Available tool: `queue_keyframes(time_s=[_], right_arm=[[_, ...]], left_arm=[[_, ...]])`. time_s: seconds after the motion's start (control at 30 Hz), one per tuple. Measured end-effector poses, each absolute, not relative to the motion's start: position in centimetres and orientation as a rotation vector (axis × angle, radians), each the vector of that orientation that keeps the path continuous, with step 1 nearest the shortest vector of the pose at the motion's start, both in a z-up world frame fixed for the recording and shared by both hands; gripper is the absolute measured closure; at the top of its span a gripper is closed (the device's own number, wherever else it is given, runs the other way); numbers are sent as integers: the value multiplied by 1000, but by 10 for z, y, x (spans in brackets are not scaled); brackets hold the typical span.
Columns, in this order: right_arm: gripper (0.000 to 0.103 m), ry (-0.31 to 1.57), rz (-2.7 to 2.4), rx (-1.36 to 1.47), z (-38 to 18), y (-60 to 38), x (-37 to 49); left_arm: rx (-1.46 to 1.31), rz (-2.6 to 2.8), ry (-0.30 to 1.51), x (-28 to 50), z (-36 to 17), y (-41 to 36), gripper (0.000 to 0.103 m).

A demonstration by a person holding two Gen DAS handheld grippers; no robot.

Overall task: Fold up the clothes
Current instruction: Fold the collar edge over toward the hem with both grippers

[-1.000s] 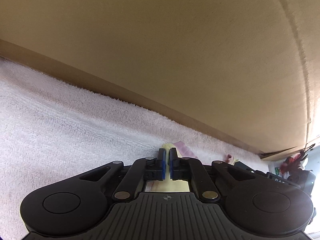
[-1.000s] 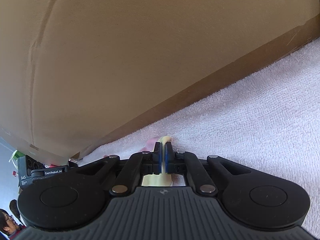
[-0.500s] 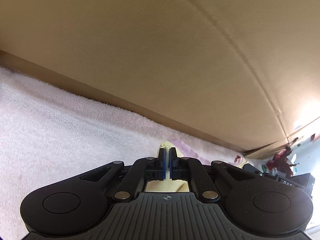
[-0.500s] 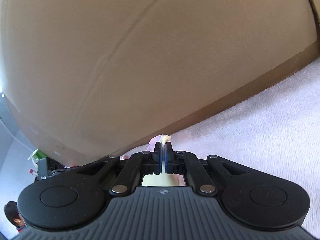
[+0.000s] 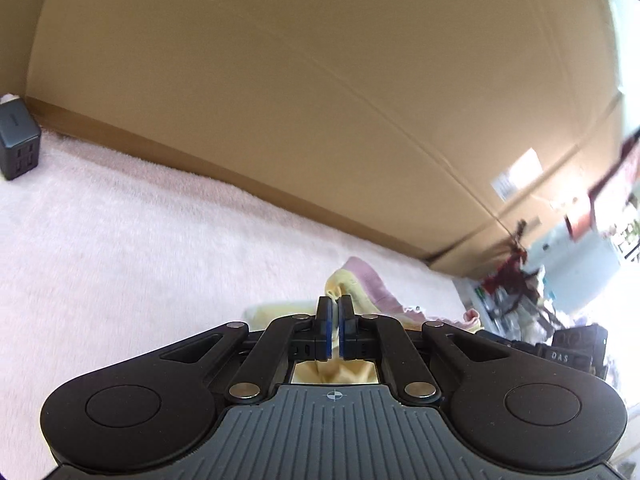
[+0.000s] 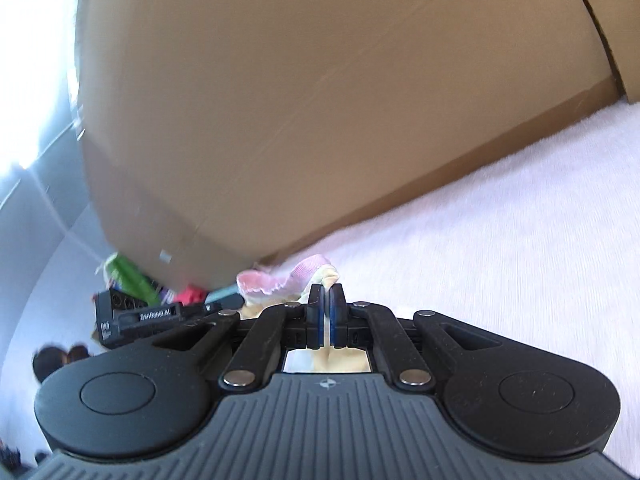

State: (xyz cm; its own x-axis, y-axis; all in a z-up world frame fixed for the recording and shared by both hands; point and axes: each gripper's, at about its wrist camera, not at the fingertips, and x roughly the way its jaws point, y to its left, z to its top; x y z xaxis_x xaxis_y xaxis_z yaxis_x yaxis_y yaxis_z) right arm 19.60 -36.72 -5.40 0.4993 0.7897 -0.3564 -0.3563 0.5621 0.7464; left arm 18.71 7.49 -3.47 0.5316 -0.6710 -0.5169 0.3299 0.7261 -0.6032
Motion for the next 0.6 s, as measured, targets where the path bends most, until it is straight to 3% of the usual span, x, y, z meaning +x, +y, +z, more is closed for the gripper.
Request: queue_keyframes(time_s=[0.37, 0.6], right_arm=[[100, 861, 749, 462, -99, -362, 130], [100, 785, 761, 455, -85, -358, 111]], left_arm=[[-416, -652, 928, 113, -90, 80, 103], [-422, -678, 861, 110, -82, 78, 103]])
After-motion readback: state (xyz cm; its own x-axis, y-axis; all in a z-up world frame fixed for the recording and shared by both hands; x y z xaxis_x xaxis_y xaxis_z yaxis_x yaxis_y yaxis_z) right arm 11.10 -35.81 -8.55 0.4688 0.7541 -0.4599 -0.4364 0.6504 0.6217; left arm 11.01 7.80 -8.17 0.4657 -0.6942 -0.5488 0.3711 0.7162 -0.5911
